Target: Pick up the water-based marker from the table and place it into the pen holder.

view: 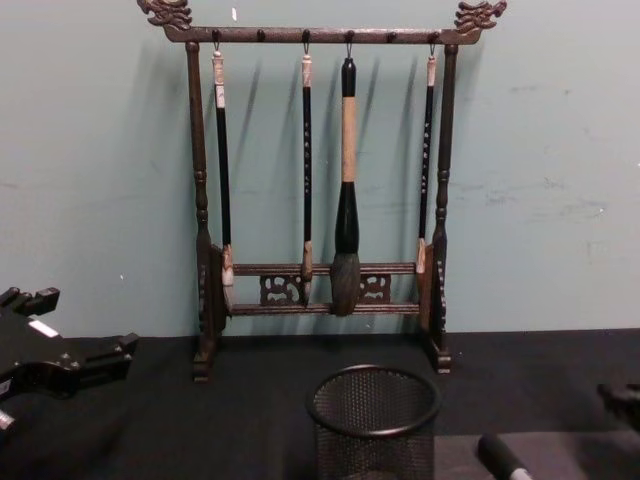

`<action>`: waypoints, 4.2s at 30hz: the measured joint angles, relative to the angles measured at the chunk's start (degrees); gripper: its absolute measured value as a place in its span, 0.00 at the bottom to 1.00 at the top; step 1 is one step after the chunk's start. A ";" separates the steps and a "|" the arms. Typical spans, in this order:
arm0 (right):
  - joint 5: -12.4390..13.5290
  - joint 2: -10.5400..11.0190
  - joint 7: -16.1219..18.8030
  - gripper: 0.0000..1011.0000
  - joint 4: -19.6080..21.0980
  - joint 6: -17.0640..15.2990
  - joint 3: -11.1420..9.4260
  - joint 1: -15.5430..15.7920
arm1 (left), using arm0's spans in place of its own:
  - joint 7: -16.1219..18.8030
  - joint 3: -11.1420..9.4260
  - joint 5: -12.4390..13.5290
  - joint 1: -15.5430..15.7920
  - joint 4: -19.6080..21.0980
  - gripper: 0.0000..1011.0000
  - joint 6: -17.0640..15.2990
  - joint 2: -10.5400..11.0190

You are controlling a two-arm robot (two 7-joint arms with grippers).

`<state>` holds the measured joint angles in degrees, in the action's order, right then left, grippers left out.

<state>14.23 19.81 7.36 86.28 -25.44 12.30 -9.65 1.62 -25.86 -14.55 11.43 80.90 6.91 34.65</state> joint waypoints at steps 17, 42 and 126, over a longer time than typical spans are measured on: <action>1.93 -2.41 7.16 0.22 -0.56 13.33 -2.44 -2.76 | 0.00 0.00 0.00 0.00 0.00 0.99 0.00 0.00; 8.95 -2.29 21.38 0.22 -4.14 25.36 5.64 -7.93 | 0.00 0.00 0.00 0.00 0.00 0.99 0.00 0.00; 13.40 -4.12 28.88 0.22 -14.95 32.38 18.37 -15.98 | 0.00 0.00 0.00 0.00 0.00 0.99 0.00 0.00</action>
<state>27.63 15.69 36.24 71.33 6.94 30.67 -25.63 1.62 -25.86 -14.55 11.43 80.90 6.91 34.65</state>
